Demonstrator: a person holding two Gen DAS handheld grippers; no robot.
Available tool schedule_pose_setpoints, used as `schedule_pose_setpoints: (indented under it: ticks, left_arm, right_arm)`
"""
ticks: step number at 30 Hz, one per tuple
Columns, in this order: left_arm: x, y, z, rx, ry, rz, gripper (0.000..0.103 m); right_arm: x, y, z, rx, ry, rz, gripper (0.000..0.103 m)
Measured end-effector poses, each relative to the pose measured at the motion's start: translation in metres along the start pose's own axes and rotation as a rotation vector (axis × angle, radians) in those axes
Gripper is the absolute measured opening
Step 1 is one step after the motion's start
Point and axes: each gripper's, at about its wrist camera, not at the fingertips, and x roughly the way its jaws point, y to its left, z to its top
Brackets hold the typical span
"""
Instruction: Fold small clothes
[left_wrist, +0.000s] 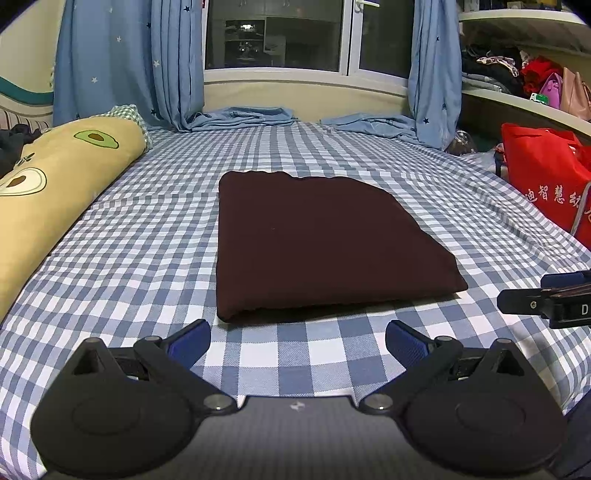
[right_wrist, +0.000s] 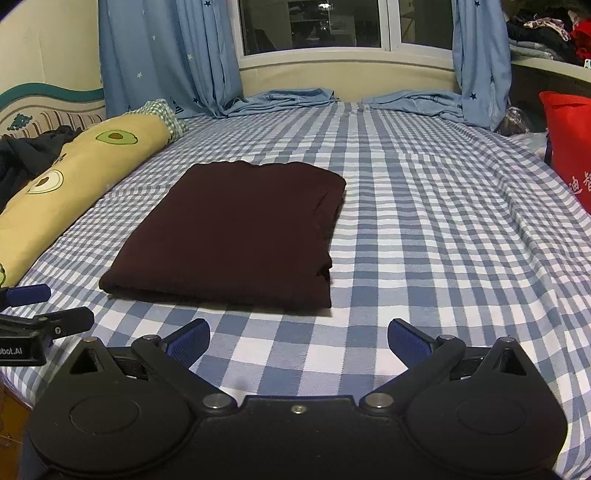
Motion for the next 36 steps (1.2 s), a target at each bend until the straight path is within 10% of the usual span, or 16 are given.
schedule_pose_setpoints:
  ticks: [36]
  left_arm:
    - [-0.015, 0.006, -0.001, 0.002, -0.005, 0.006, 0.102]
  right_arm:
    - [-0.011, 0.011, 0.003, -0.021, -0.024, 0.055, 0.102]
